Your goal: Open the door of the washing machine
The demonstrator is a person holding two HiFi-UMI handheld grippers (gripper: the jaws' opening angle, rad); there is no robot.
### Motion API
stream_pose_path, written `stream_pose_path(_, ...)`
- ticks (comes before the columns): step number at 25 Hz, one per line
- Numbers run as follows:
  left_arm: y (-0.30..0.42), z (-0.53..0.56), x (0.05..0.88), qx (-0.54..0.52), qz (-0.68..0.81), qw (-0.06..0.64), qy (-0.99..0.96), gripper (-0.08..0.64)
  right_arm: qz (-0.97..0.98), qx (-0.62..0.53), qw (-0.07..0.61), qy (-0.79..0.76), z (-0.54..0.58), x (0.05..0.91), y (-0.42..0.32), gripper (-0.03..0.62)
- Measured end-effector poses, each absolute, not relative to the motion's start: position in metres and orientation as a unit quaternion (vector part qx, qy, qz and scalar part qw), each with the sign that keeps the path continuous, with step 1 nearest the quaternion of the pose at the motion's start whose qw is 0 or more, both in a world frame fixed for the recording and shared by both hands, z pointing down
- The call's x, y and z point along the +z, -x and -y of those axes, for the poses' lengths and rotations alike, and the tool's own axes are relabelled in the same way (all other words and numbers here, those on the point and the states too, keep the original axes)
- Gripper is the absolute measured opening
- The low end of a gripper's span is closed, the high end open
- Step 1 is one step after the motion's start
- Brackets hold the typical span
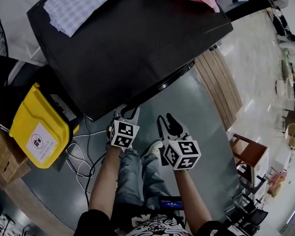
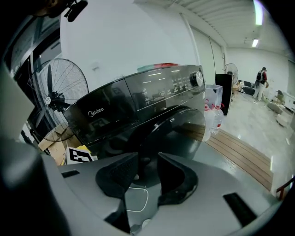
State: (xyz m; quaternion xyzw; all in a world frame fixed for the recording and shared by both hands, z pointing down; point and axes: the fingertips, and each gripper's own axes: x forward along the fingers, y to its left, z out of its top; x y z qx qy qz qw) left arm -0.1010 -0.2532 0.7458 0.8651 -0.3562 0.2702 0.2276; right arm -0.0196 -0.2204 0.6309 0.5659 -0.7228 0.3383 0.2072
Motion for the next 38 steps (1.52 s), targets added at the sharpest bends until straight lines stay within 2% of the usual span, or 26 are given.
stream_pose_path(6,0.082,0.231,0.744,0.285,0.334,0.237,-0.867,0.092,0.712,0.350,0.226,-0.566,0.234,0.640,0.024,0.128)
stream_pose_path(13,0.020,0.164,0.742,0.291,0.244,0.257,-0.889,0.104,0.650,0.341,0.283,-0.617,0.228,0.662,-0.001,0.259)
stream_pose_path(16,0.004,0.146,0.730,0.270,0.224,0.271,-0.896,0.112,0.616,0.324,0.319,-0.643,0.213,0.670,-0.029,0.179)
stream_pose_path(18,0.008,0.142,0.725,0.260,0.231,0.283,-0.894,0.154,0.612,0.333,0.319,-0.642,0.203,0.673,-0.043,0.178)
stream_pose_path(23,0.041,0.156,0.719,0.237,0.286,0.315,-0.873,0.135,0.607,0.353,0.311,-0.641,0.183,0.674,-0.076,0.143)
stream_pose_path(33,0.069,0.189,0.698,0.189,0.353,0.319,-0.859,0.123,0.551,0.361,0.326,-0.678,0.156,0.677,-0.163,0.124)
stream_pose_path(38,0.074,0.191,0.698,0.190,0.363,0.324,-0.853,0.123,0.525,0.339,0.355,-0.695,0.148,0.676,-0.208,0.127)
